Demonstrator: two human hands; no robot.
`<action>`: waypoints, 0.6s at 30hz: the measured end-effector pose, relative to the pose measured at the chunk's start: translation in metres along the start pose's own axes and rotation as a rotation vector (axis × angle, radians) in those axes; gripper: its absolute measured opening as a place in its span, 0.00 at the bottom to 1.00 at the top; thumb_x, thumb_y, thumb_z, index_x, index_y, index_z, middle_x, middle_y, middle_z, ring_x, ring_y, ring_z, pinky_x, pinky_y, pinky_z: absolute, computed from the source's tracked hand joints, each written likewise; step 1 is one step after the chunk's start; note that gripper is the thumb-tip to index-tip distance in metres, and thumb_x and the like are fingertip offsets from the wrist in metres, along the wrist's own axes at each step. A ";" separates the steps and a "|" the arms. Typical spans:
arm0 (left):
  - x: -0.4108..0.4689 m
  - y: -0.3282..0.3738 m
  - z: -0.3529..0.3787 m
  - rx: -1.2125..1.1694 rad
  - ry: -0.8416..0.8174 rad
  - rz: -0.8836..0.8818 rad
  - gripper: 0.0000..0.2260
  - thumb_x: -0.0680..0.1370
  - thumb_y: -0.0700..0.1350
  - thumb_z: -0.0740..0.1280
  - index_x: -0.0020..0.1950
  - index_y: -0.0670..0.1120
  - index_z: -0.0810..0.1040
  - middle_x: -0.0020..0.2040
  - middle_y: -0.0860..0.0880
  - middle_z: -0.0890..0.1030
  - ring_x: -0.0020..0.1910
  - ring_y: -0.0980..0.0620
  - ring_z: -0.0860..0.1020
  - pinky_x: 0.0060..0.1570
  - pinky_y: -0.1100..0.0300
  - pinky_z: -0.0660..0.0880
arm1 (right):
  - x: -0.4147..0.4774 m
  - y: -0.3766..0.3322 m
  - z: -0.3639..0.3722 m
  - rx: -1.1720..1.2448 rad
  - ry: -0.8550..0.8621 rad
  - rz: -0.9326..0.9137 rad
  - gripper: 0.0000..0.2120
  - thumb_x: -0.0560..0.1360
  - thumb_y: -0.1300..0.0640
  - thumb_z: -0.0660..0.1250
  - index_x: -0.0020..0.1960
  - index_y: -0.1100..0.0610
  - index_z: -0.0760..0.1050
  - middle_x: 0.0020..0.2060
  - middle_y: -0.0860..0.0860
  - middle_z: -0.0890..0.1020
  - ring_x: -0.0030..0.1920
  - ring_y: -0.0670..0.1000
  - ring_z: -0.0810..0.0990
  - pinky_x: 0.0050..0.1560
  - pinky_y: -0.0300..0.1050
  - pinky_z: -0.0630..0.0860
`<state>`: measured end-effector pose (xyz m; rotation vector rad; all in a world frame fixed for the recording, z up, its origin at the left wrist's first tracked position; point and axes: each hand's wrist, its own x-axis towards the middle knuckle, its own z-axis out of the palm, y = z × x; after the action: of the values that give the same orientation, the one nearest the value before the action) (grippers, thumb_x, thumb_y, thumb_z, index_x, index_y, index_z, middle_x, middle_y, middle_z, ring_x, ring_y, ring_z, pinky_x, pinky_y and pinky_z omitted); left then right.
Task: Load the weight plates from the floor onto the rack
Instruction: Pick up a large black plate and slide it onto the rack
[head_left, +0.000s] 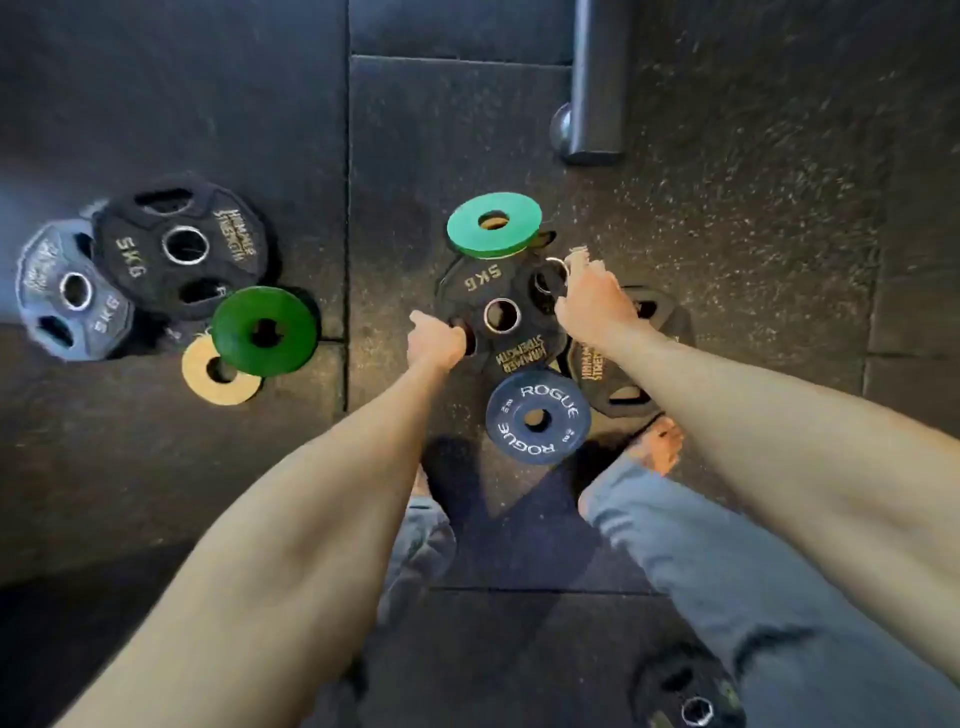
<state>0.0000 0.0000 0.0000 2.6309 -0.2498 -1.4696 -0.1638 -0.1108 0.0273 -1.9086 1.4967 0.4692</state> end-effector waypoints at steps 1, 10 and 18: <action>0.010 -0.003 0.010 -0.004 -0.003 -0.027 0.29 0.79 0.45 0.66 0.74 0.37 0.58 0.70 0.35 0.71 0.70 0.37 0.70 0.68 0.50 0.67 | 0.012 0.004 0.011 -0.020 -0.011 0.017 0.26 0.78 0.58 0.62 0.73 0.58 0.60 0.68 0.62 0.68 0.69 0.64 0.68 0.65 0.58 0.69; 0.105 -0.031 0.073 -0.110 0.048 -0.070 0.32 0.75 0.48 0.68 0.73 0.40 0.55 0.67 0.36 0.74 0.59 0.34 0.78 0.58 0.43 0.77 | 0.097 0.039 0.080 -0.047 -0.046 0.101 0.27 0.79 0.55 0.62 0.74 0.58 0.56 0.69 0.62 0.68 0.67 0.64 0.71 0.60 0.55 0.72; 0.120 -0.023 0.078 -0.048 0.111 -0.049 0.34 0.76 0.37 0.69 0.74 0.40 0.51 0.66 0.36 0.73 0.61 0.35 0.75 0.56 0.40 0.77 | 0.121 0.038 0.088 -0.070 -0.024 0.049 0.22 0.81 0.56 0.62 0.71 0.62 0.60 0.60 0.62 0.78 0.60 0.63 0.77 0.52 0.54 0.73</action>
<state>-0.0021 -0.0037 -0.1451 2.6867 -0.1380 -1.3201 -0.1563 -0.1421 -0.1231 -1.9163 1.5329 0.5726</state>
